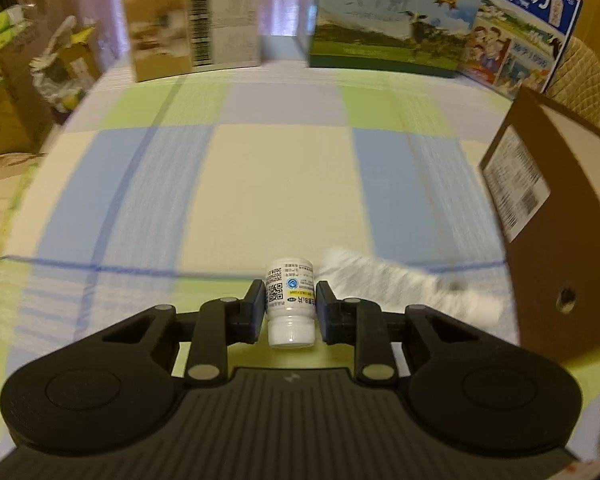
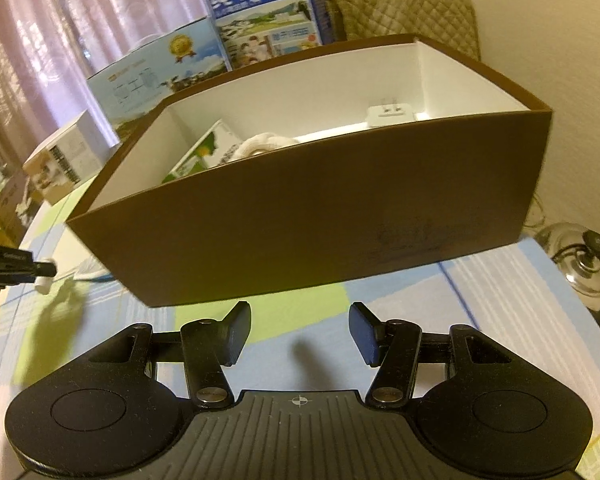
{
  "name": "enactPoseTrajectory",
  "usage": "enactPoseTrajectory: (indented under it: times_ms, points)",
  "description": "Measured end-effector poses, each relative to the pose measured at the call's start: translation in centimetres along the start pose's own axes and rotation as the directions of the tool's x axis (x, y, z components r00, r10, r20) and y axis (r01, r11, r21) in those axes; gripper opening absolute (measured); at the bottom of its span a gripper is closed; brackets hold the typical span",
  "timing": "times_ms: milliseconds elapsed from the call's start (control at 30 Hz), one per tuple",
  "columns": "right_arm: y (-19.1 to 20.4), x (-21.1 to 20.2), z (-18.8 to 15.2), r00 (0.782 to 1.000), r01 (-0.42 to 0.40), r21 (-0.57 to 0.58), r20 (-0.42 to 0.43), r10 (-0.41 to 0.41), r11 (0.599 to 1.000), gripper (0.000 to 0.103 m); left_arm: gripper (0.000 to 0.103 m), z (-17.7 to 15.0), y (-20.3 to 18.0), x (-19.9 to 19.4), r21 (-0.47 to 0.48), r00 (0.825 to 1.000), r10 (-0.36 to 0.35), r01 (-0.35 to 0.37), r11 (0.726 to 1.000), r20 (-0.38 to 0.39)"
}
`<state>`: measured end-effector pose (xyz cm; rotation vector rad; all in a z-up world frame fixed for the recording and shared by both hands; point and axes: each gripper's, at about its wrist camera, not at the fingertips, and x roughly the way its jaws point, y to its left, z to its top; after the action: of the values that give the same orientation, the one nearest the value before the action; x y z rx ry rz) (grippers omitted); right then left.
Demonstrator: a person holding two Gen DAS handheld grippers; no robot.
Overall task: Organize objects
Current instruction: 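Grasp the white pill bottle with the left tool while the right tool grasps the toothpaste tube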
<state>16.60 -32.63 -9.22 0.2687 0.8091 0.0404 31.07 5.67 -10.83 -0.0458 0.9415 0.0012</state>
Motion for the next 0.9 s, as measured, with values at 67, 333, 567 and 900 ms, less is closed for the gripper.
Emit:
enactPoseTrajectory:
  times_ms: [67, 333, 567, 900]
  points:
    - [0.7, 0.0, -0.2, 1.000, -0.013, -0.029, -0.003, 0.013, 0.999, 0.052, 0.022, -1.2, 1.5, -1.2, 0.003, 1.000, 0.022, -0.022, 1.000, 0.003]
    - [5.7, 0.5, -1.5, 0.988, -0.154, -0.164, -0.049, 0.148, 0.974, 0.052, 0.022, -6.1, 6.6, -5.1, -0.072, 0.989, 0.130, -0.134, 0.988, -0.065]
    - [14.4, 3.0, -1.7, 0.954, -0.300, -0.277, -0.110, 0.280, 0.913, 0.031, 0.022, -8.1, 7.6, -6.0, -0.148, 0.986, 0.158, -0.164, 0.975, -0.056]
    - [23.3, 11.9, 3.0, 0.983, -0.184, -0.340, -0.084, 0.165, 0.922, 0.026, 0.023, -8.4, 8.9, -5.0, -0.144, 0.984, 0.168, -0.174, 0.974, -0.053]
